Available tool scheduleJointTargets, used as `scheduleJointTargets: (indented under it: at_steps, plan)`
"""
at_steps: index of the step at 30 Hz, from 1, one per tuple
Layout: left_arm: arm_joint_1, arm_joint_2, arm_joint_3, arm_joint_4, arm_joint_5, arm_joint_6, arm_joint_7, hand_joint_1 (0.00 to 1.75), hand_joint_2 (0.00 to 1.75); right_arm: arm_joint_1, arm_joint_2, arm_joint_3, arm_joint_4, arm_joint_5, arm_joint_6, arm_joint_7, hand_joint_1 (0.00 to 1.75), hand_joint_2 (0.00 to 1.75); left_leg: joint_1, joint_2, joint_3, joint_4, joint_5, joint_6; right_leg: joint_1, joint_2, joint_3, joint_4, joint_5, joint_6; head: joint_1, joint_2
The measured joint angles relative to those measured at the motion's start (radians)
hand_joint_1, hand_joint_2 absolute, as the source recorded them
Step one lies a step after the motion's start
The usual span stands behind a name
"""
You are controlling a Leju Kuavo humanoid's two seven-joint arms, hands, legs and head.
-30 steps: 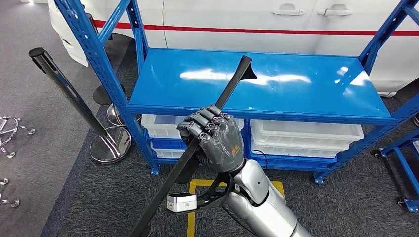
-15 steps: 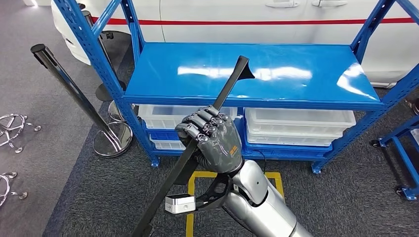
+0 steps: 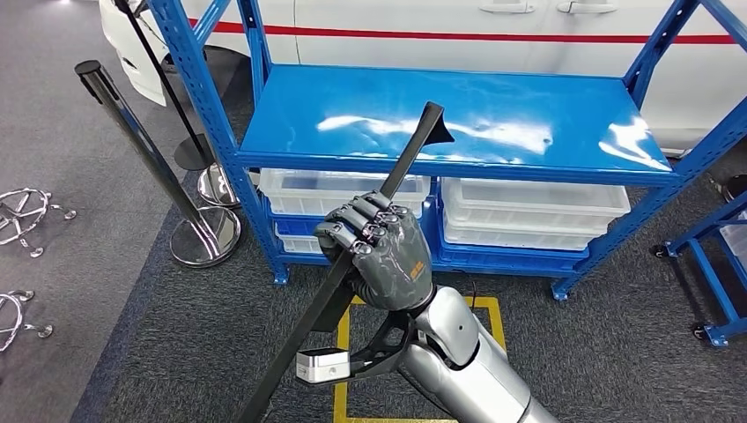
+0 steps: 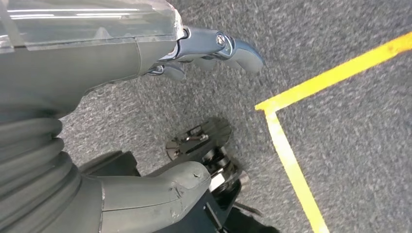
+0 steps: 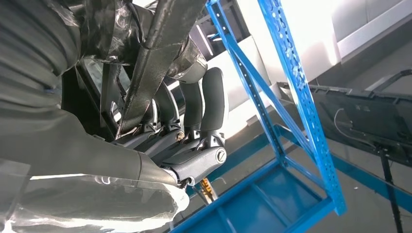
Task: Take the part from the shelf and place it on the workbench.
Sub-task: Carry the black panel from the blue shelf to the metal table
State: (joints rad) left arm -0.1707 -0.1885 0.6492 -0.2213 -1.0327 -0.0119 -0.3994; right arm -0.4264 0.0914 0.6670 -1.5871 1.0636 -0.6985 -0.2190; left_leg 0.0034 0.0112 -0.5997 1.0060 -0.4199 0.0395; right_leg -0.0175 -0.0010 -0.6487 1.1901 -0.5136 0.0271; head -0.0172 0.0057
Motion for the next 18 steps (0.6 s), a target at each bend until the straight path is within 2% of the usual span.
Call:
scheduleJointTargets:
  at_steps: [1,2,3,6,7,8,9,11,12,13,14,16,17,18]
  plan:
    - [0.000,0.000,0.000,0.000,0.000,-0.001,0.000,0.00,1.75,-0.001,0.000,0.001,0.000,0.000,0.000,0.000,1.75,1.75,-0.001,0.000,-0.008,0.005,0.003,-0.004,0.000,0.000,0.046,-0.066,0.014,-0.003,0.000,0.000]
    - [0.000,0.000,0.000,0.000,0.000,-0.002,0.000,0.00,1.75,-0.001,0.000,0.001,0.000,0.000,0.000,0.000,1.75,1.75,-0.001,-0.001,-0.014,0.009,0.006,-0.008,0.002,0.001,0.076,-0.114,0.025,-0.007,0.000,0.000]
    - [0.000,0.000,0.000,0.000,0.000,-0.002,0.000,0.00,1.75,-0.002,0.000,0.002,0.000,0.000,0.000,0.000,1.75,1.75,-0.002,-0.001,-0.017,0.013,0.009,-0.013,0.005,0.002,0.089,-0.141,0.026,-0.012,0.000,0.000]
    - [0.000,0.000,0.000,0.000,0.000,-0.004,0.001,0.00,1.75,-0.002,-0.001,0.003,0.000,0.000,0.000,0.000,1.75,1.75,-0.001,-0.001,-0.026,0.016,0.016,-0.033,0.008,0.003,0.082,-0.154,0.035,-0.035,0.000,0.000]
    - [0.000,0.000,0.000,0.000,0.000,-0.005,0.002,0.00,1.75,-0.002,0.000,0.003,0.000,0.000,0.000,0.000,1.75,1.75,0.000,-0.002,-0.034,0.026,0.005,-0.039,0.007,0.002,0.077,-0.156,0.042,-0.043,0.000,0.000]
    - [0.000,0.000,0.000,0.000,0.000,-0.006,0.002,0.00,1.75,-0.003,0.000,0.003,0.000,0.000,0.000,0.000,1.75,1.75,0.001,-0.003,-0.046,0.054,-0.021,-0.044,0.005,0.001,0.071,-0.158,0.050,-0.051,0.000,0.000]
    - [0.000,0.000,0.000,0.000,0.000,-0.007,0.003,0.00,1.75,-0.003,0.000,0.003,0.000,0.000,0.000,0.000,1.75,1.75,0.003,-0.003,-0.065,0.102,-0.060,-0.047,0.006,0.000,0.064,-0.159,0.056,-0.057,0.000,0.000]
    - [0.001,0.000,-0.001,0.000,-0.001,-0.008,0.005,0.00,1.75,-0.003,0.000,0.003,0.000,0.000,0.000,0.000,1.75,1.75,0.005,-0.004,-0.107,0.228,-0.136,-0.052,0.009,0.000,0.047,-0.158,0.069,-0.063,-0.001,0.000]
    - [0.001,0.000,-0.001,0.000,-0.001,-0.008,0.006,0.00,1.75,-0.002,0.000,0.003,0.000,0.000,0.000,0.000,1.75,1.75,0.005,-0.004,-0.117,0.272,-0.153,-0.053,0.010,0.000,0.038,-0.157,0.075,-0.064,-0.001,0.000]
    - [0.002,0.000,-0.001,0.000,-0.002,-0.009,0.008,0.00,1.75,-0.002,0.000,0.003,0.000,0.000,0.000,0.000,1.75,1.75,0.006,-0.004,-0.109,0.281,-0.151,-0.052,0.012,0.000,0.029,-0.156,0.080,-0.064,-0.001,0.000]
    - [0.002,0.000,-0.001,0.000,-0.003,-0.010,0.010,0.00,1.75,-0.002,0.000,0.003,0.000,0.000,0.000,0.000,1.75,1.75,0.006,-0.004,-0.081,0.251,-0.133,-0.050,0.013,0.001,0.022,-0.154,0.085,-0.063,-0.001,0.000]
    - [0.000,0.001,-0.002,0.000,-0.004,-0.011,0.012,0.00,1.75,-0.002,-0.001,0.003,0.000,0.000,0.000,0.001,1.75,1.75,0.003,-0.005,0.010,0.115,-0.089,-0.039,0.014,0.002,0.012,-0.151,0.093,-0.060,-0.001,0.000]
    - [-0.002,0.002,-0.003,0.000,-0.005,-0.011,0.013,0.00,1.75,-0.002,-0.001,0.003,0.000,0.000,0.000,0.001,1.75,1.75,0.000,-0.005,0.047,0.056,-0.075,-0.034,0.014,0.001,0.009,-0.151,0.097,-0.055,-0.001,0.000]
    - [-0.003,0.003,-0.003,0.000,-0.005,-0.011,0.013,0.00,1.75,-0.003,0.000,0.003,0.000,0.001,0.000,0.001,1.75,1.75,-0.004,-0.006,0.068,0.019,-0.070,-0.030,0.013,0.001,0.008,-0.152,0.102,-0.050,-0.001,0.000]
